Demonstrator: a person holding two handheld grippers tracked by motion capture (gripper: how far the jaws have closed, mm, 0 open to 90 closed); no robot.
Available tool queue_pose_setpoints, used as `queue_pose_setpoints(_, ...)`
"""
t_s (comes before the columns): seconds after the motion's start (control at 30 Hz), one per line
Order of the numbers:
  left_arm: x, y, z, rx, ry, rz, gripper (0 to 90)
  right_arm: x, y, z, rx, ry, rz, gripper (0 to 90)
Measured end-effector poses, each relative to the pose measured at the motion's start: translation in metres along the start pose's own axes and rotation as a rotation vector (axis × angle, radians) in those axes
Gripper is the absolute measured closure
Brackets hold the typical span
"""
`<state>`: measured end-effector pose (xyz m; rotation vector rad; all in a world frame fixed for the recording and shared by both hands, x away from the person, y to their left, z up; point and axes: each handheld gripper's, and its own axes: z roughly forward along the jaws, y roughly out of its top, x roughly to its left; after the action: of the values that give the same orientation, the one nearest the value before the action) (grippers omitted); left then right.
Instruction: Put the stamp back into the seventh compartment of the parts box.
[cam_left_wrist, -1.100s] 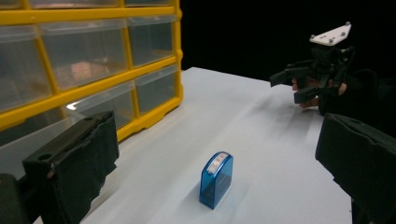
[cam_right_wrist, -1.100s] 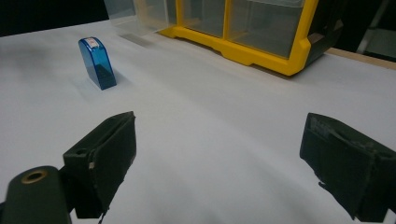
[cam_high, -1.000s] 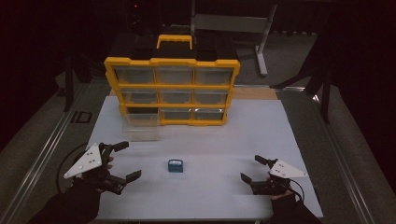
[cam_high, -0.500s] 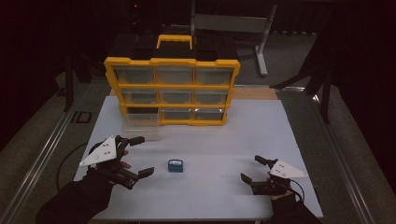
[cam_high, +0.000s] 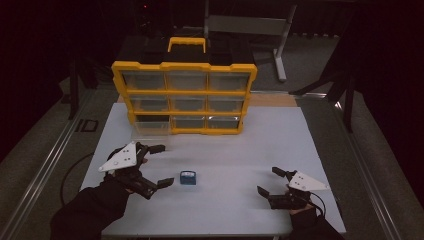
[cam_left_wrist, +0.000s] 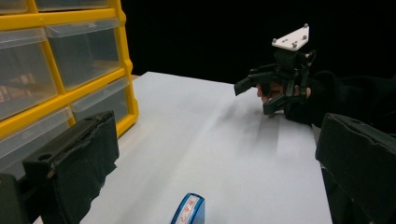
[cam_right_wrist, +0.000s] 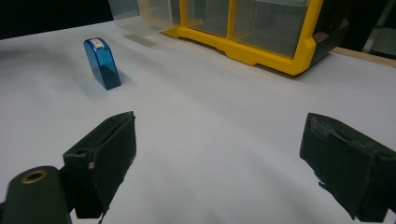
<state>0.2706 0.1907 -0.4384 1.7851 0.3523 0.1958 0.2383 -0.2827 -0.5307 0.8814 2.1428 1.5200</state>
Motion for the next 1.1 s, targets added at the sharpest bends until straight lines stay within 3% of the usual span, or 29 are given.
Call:
queue_pose_setpoints(0.27, 0.003, -0.002, 0.015, 0.028, -0.033, 0.014, 0.2, 0.0, 0.0, 0.0, 0.001, 0.006, 0.001, 10.9)
queue_pose_setpoints(0.43, 0.005, -0.009, 0.027, 0.059, -0.075, 0.014, 0.2, 0.0, 0.0, 0.0, 0.0, 0.006, 0.004, 10.9)
queue_pose_setpoints(0.77, 0.012, -0.026, 0.042, 0.087, -0.098, -0.001, 0.2, -0.001, -0.001, 0.001, -0.001, 0.004, 0.01, 10.9)
queue_pose_setpoints(1.1, 0.016, -0.048, 0.056, 0.178, -0.098, -0.004, 1.7, 0.0, -0.001, 0.001, -0.001, 0.011, 0.011, 10.9)
